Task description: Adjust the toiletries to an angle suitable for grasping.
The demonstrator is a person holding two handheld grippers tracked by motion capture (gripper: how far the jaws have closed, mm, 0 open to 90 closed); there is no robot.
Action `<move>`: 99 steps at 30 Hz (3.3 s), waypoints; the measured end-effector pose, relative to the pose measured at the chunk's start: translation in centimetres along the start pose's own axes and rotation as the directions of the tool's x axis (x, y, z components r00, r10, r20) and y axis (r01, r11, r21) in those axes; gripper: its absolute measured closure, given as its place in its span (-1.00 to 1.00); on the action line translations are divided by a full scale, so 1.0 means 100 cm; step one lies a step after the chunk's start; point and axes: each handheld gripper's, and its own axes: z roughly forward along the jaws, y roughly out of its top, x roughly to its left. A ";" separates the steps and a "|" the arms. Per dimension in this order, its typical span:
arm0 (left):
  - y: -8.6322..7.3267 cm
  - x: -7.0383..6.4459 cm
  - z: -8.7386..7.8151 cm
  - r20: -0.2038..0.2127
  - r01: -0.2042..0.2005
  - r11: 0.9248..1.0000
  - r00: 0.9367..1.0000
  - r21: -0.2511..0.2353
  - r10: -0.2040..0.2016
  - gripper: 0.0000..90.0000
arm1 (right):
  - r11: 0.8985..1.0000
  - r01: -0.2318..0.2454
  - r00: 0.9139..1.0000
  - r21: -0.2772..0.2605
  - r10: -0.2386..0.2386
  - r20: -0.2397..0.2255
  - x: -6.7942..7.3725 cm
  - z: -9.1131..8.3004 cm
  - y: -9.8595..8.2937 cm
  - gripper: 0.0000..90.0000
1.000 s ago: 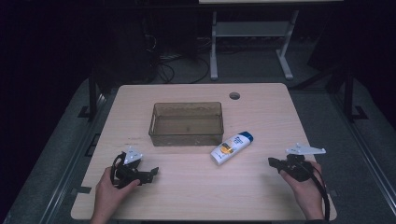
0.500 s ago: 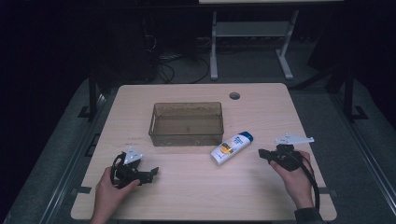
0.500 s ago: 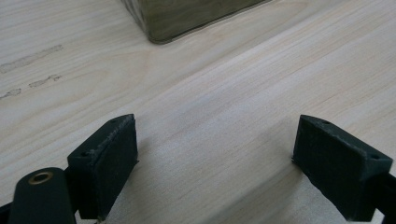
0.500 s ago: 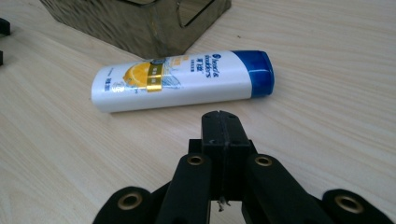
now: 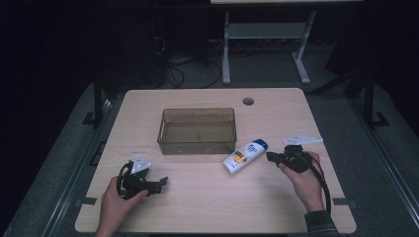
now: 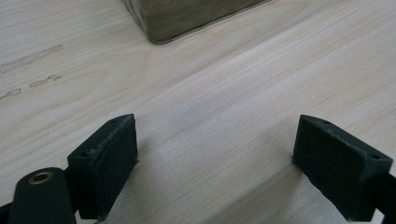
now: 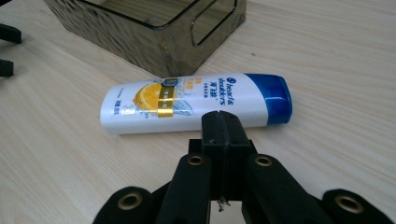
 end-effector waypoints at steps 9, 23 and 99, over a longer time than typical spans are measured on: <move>0.000 0.000 0.000 0.000 0.000 1.000 1.000 0.001 0.000 -0.72 | 1.000 0.010 1.000 -0.005 -0.010 -0.013 0.002 0.012 0.015 1.00; 0.000 0.000 0.000 0.000 0.000 1.000 1.000 0.002 0.000 -0.72 | 1.000 0.011 1.000 0.029 -0.010 -0.021 0.005 0.041 0.041 1.00; 0.000 0.000 0.000 0.001 -0.001 1.000 1.000 0.000 0.001 -0.72 | 0.968 0.061 0.995 0.242 -0.039 -0.095 0.043 0.101 0.028 1.00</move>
